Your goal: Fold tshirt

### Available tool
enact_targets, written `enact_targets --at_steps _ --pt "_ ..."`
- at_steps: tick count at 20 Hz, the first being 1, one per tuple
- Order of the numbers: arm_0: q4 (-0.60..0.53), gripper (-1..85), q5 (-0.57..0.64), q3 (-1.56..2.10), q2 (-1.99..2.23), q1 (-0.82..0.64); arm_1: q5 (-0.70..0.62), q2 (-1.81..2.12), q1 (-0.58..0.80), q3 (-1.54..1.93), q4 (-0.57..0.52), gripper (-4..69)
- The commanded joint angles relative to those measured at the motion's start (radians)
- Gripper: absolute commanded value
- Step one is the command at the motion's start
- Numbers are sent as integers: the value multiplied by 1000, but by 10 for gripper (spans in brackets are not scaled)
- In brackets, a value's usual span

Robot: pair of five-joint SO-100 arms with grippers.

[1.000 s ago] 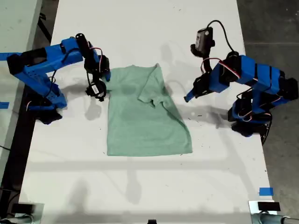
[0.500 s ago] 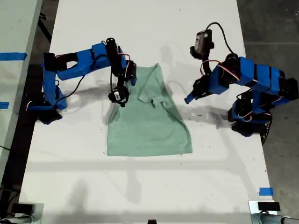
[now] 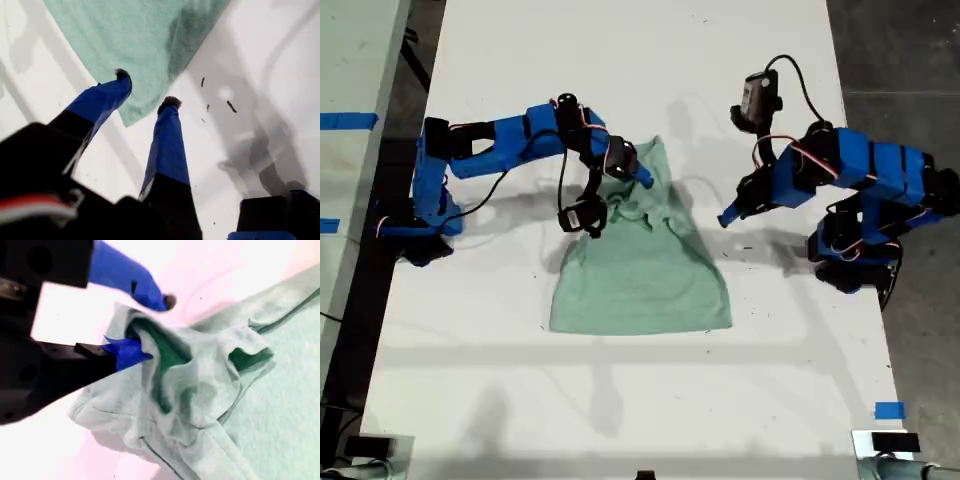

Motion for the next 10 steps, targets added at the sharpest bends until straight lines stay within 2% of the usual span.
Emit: enact_targets --at_steps 1,4,8,10 --pt "-21 410 35 -61 80 25 14 54 -21 -6 -28 157" --pt "-11 416 40 -60 167 44 28 71 -40 26 -38 157" --pt "132 421 -48 12 308 78 67 146 -120 94 -38 157" --pt "152 427 -104 95 385 150 101 190 -187 137 -40 179"
